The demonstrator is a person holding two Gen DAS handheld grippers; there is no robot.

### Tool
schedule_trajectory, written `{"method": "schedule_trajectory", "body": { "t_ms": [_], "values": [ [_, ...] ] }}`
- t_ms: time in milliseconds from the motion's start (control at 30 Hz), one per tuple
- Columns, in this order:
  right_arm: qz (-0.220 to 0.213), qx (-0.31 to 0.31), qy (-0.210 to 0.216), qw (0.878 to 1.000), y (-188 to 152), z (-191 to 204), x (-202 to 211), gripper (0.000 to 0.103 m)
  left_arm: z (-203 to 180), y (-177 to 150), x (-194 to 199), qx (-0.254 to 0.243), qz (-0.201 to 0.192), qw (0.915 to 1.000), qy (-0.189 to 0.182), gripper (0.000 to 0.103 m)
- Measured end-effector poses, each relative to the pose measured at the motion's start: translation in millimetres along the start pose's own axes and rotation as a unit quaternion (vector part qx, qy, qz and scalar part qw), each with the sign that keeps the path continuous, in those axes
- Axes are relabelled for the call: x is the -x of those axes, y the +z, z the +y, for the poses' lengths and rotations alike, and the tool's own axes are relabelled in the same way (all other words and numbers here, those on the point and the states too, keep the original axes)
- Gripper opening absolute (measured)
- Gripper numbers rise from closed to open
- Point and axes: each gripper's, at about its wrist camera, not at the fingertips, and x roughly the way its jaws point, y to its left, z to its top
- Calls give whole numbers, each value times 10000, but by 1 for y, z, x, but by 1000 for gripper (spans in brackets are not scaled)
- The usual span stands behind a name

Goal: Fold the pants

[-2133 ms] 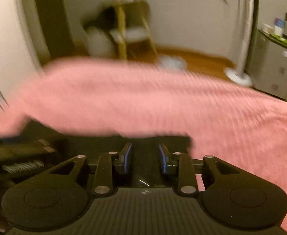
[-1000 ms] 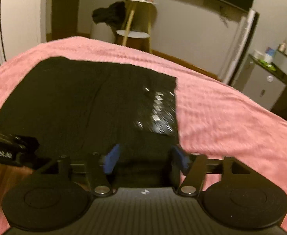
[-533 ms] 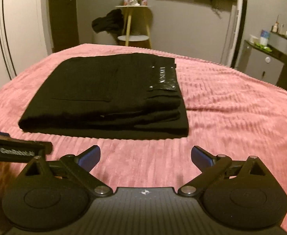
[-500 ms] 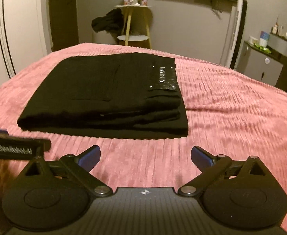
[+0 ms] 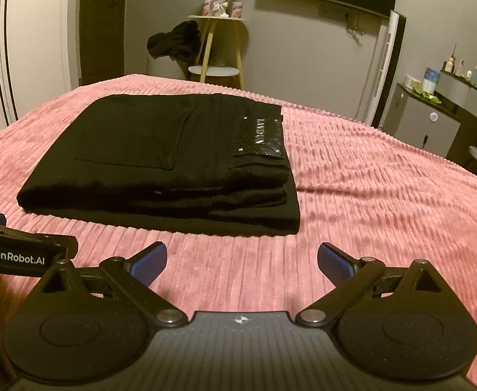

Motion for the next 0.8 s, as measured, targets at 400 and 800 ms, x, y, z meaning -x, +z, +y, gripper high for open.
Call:
{"method": "schedule_trajectory", "body": {
  "t_ms": [400,800],
  "values": [
    [-16,-89,45,9999,0,-3,0,99,-1,0,-1,-85,19,10000,5,103],
    [-49,-77,70,9999,0,-2,1,99,-2,0,-2,-130,27,9999,6,103]
  ]
}}
